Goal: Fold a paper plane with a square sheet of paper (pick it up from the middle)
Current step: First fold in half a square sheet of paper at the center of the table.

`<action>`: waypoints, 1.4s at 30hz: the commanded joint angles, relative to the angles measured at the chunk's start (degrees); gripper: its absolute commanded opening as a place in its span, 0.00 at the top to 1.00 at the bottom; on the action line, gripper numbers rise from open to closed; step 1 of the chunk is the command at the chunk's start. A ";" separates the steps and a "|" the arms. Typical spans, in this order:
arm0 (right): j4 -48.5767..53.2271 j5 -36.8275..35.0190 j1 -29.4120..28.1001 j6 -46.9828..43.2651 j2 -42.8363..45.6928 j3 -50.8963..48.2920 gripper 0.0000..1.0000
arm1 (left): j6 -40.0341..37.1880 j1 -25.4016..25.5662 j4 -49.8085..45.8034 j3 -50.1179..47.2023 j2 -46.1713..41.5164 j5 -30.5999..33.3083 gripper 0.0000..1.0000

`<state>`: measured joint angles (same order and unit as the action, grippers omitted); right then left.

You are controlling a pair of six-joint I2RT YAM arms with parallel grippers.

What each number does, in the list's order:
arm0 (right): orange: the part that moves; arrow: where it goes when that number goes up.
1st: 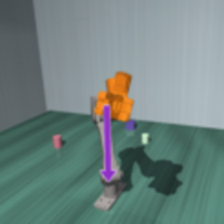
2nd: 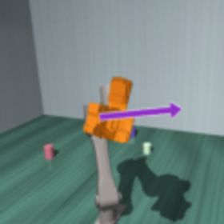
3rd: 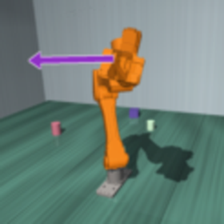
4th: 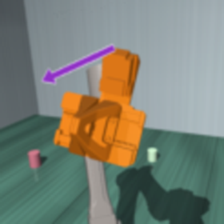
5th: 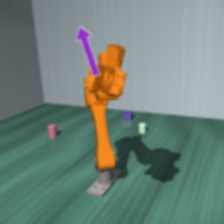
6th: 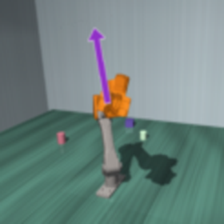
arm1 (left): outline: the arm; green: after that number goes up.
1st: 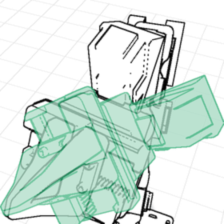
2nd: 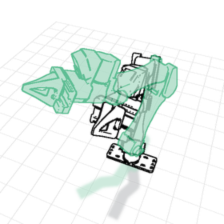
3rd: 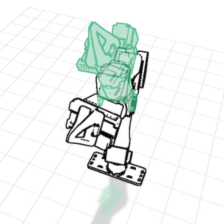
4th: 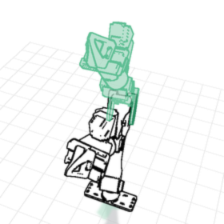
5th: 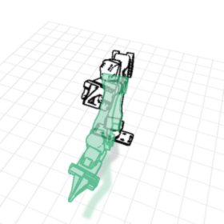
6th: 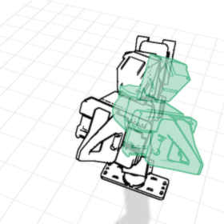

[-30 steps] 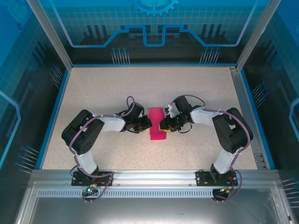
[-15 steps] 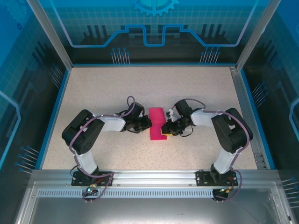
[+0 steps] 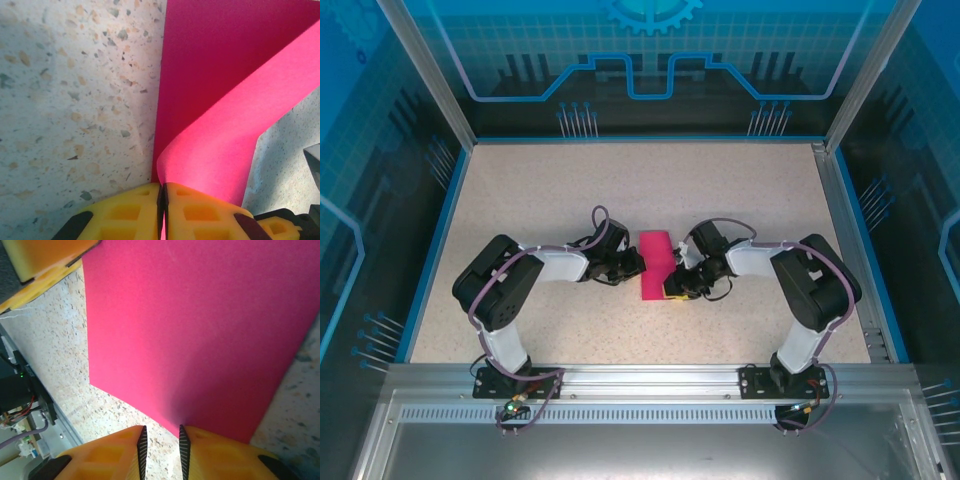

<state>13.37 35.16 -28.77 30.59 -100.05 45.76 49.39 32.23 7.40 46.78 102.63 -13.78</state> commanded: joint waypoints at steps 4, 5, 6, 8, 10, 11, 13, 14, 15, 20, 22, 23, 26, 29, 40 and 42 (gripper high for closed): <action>2.19 -0.78 -0.58 -0.46 0.96 -0.23 0.73 | -1.03 0.81 -4.38 -0.25 2.51 0.24 0.86; 2.28 -0.55 -0.58 -0.47 2.01 -0.09 0.73 | -1.02 0.75 -4.49 -0.20 2.42 0.28 0.86; 2.53 -0.66 -0.58 -0.53 2.87 0.09 0.73 | -1.11 0.83 -4.57 -0.14 2.40 0.28 0.86; 3.06 -0.73 -0.36 -0.62 4.02 0.59 0.73 | -1.09 0.80 -4.65 -0.11 2.41 0.25 0.86; 3.07 -0.81 -0.23 -0.38 4.17 0.95 0.73 | -1.17 0.78 -4.72 -0.03 2.34 0.24 0.86; 3.03 -1.04 -0.21 -0.14 4.01 1.27 0.73 | -1.21 0.76 -4.74 -0.03 2.27 0.32 0.86; 2.57 -1.41 0.26 0.32 3.68 1.96 0.72 | -1.30 0.78 -4.76 -0.29 2.19 0.33 0.86; 2.19 -1.49 0.53 0.81 3.48 2.61 0.72 | -1.22 0.82 -4.85 -0.25 2.15 0.32 0.86; 1.66 -1.54 0.84 1.11 3.21 3.33 0.72 | -1.22 0.81 -4.85 -0.29 2.17 0.30 0.86; -0.18 -1.30 3.52 1.63 -0.03 8.52 0.72 | -1.38 0.85 -4.78 -0.29 2.42 0.24 0.86; -1.94 -0.47 4.74 2.09 -1.66 10.17 0.72 | -1.36 0.82 -4.94 -0.28 2.53 0.17 0.86; -2.41 -0.23 5.16 2.04 -2.61 11.16 0.72 | -1.33 0.82 -4.93 -0.29 2.57 0.23 0.86; -1.68 -0.47 5.81 1.20 -5.69 14.10 0.72 | -1.30 0.75 -5.04 -0.14 2.81 0.14 0.86; -1.61 -0.80 5.88 0.83 -7.75 15.02 0.72 | -1.42 0.81 -5.31 -0.14 2.66 0.29 0.86; -1.08 -2.30 6.10 0.35 -10.63 14.17 0.72 | -1.92 0.77 -6.21 -0.62 2.51 0.68 0.86; -0.89 -0.78 6.40 0.35 -9.15 14.96 0.71 | -1.91 0.77 -6.48 -0.56 2.39 0.69 0.86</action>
<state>11.05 33.43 -22.92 31.83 -110.48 59.86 49.12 32.21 7.18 46.85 102.67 -13.87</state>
